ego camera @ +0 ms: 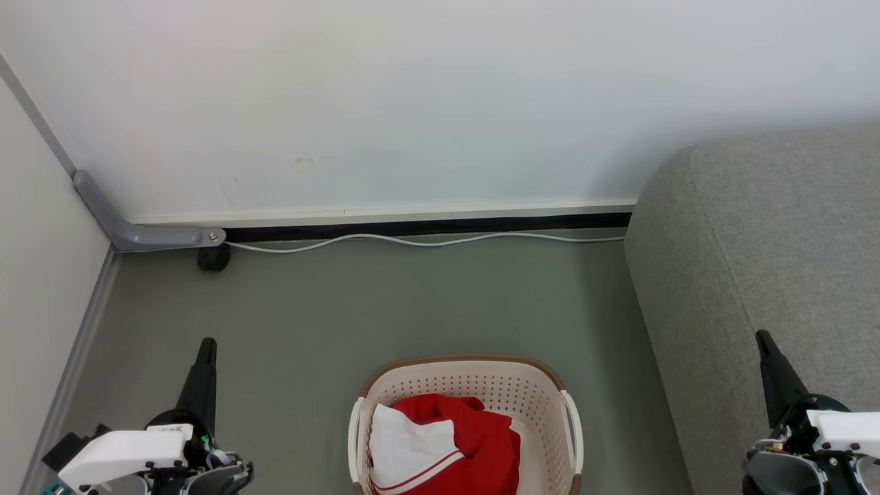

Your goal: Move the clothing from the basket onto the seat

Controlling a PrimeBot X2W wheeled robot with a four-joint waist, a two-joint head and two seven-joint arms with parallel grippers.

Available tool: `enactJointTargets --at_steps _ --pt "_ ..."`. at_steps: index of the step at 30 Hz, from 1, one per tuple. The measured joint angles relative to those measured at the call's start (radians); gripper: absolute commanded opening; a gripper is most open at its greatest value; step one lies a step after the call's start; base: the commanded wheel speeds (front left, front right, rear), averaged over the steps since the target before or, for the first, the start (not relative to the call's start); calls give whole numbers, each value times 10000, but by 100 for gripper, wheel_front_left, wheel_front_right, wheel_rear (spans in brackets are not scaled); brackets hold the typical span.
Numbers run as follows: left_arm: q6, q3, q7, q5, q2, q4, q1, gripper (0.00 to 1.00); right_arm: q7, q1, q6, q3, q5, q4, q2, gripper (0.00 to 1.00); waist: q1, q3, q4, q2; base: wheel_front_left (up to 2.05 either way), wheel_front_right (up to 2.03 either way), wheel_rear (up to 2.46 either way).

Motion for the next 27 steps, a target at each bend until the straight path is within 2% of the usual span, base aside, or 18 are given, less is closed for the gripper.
enactJointTargets --at_steps 27 --pt "0 0 0 0 0 0 0 0 0 0 0 0 0 0 0 0 0 0 0 0 0 0 0"
